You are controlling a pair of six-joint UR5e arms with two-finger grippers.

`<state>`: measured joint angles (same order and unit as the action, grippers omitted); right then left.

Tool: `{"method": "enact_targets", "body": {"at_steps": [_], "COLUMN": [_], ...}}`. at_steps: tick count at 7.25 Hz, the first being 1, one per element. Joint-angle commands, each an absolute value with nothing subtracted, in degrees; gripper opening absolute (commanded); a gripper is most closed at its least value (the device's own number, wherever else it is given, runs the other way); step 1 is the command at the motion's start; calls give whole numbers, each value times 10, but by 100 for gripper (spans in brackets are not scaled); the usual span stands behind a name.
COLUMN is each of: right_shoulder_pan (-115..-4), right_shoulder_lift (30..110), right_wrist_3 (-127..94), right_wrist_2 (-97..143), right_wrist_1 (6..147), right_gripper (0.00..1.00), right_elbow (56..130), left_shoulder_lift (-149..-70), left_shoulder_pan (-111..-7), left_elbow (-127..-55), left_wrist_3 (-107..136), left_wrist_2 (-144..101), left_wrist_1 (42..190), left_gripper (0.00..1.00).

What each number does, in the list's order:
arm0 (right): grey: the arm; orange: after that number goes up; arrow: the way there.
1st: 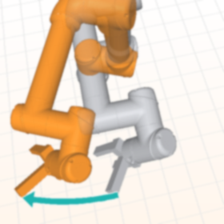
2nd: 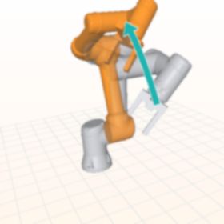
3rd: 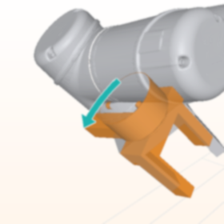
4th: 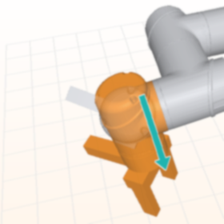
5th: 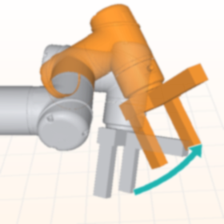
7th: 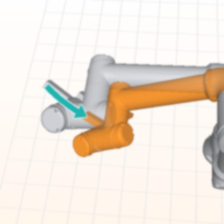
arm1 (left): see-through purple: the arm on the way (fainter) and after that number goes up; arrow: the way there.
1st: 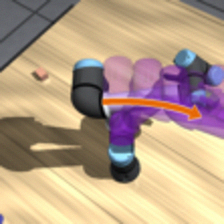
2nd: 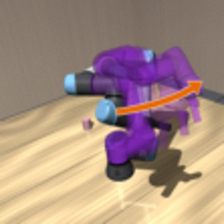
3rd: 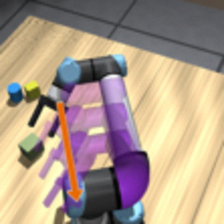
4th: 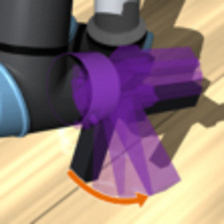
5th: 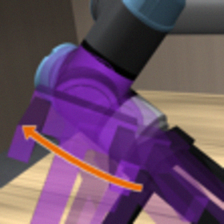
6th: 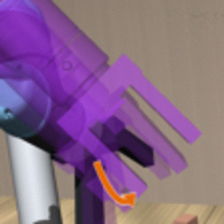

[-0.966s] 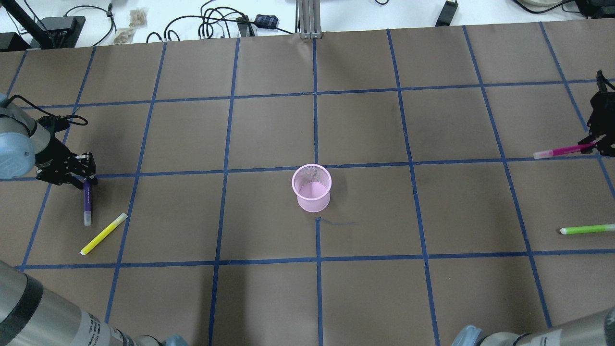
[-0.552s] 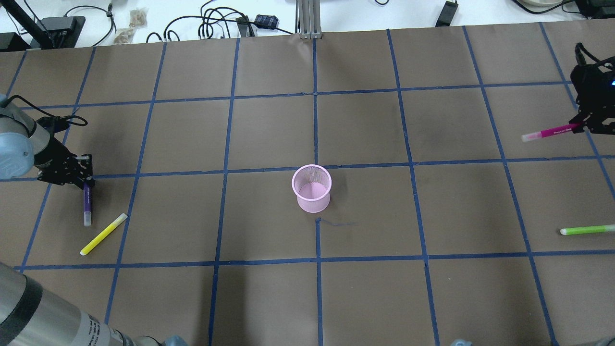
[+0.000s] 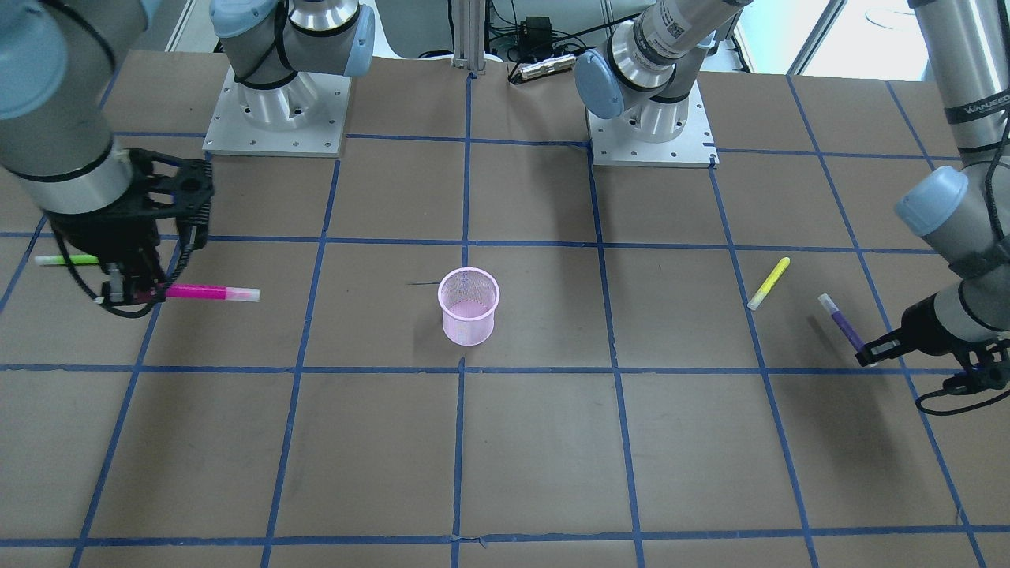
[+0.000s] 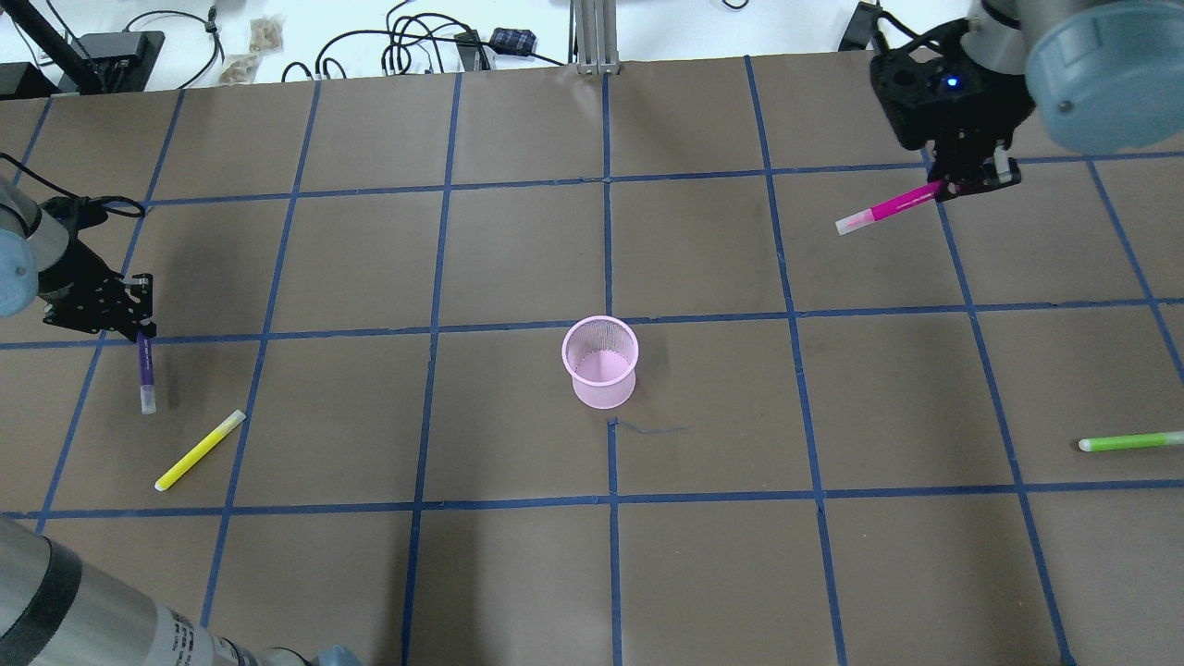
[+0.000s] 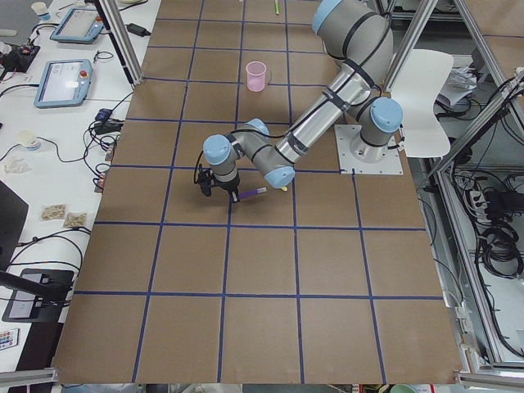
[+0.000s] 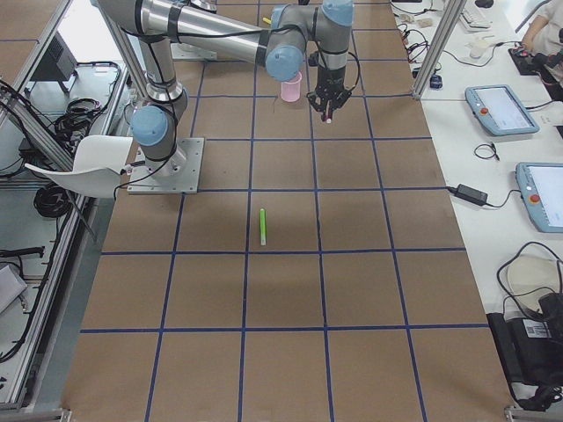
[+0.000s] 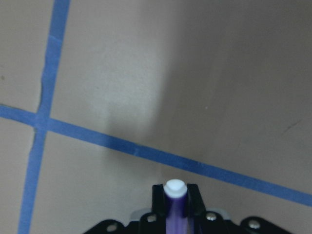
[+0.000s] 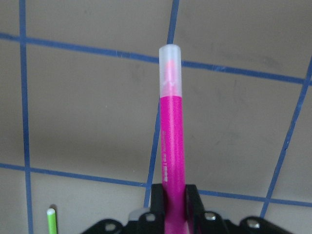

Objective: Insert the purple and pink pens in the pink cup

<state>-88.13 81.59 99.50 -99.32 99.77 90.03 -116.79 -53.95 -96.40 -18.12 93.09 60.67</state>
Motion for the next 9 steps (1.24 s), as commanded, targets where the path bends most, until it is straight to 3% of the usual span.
{"method": "enact_targets", "body": {"at_steps": [1, 6, 9], "right_shoulder_pan": [-1009, -1168, -1240], "right_shoulder_lift": [791, 741, 675], "right_wrist_3": [796, 562, 474], "right_wrist_2": [-1046, -1126, -1190], "right_wrist_1": [986, 976, 974], "right_gripper": [0, 0, 0], "right_elbow": [885, 898, 894], "left_shoulder_lift": [-1150, -1064, -1028], "left_shoulder_pan": [-540, -595, -690], "left_elbow": [-919, -915, -915], "left_wrist_3": [-182, -156, -11], "left_wrist_2": [933, 929, 923], "left_wrist_1": [656, 672, 692], "left_gripper": [0, 0, 0]}}
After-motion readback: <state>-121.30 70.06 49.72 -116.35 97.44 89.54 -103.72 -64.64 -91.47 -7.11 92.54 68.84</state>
